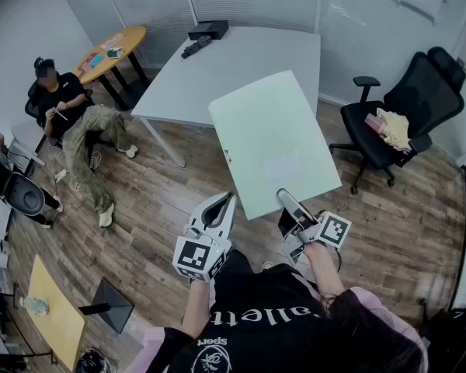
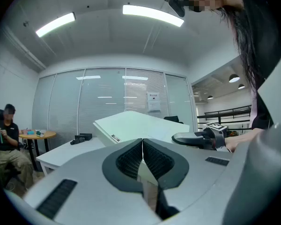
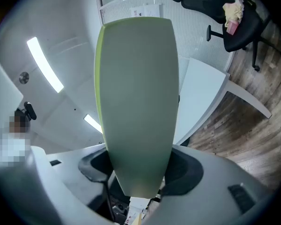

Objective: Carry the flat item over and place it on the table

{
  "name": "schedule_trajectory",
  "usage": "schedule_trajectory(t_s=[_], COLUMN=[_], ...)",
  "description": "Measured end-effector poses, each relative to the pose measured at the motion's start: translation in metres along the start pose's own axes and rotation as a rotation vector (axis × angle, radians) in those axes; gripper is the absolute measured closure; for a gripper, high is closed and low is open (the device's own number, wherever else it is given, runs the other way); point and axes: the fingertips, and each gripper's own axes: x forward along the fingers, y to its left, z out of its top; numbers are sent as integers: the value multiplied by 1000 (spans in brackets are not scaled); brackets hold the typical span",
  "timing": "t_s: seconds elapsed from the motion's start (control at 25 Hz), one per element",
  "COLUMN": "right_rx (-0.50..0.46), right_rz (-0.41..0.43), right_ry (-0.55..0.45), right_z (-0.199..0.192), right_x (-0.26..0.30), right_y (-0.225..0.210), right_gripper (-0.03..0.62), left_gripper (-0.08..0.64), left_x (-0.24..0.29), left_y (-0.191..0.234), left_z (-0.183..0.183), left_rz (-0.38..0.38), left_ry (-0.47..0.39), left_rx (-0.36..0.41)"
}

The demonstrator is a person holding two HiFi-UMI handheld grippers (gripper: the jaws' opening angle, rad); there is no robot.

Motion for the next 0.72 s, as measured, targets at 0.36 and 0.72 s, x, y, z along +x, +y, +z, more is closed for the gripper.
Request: schedule_trajectory(t_s=[0.36, 0.72], right_rx=[21, 63], right_rz=[11, 23], right_ry=[-14, -35], right_z=[-1, 2], right_x=[-5, 0], right_y=[2, 1], right_gripper=[301, 301], left_gripper=[534, 532], left_x=[-2, -2], left_y=[-5, 9], left_z=[-9, -11], left_rz=[-12, 11], left_ry=[36, 30], left_rx=[4, -4])
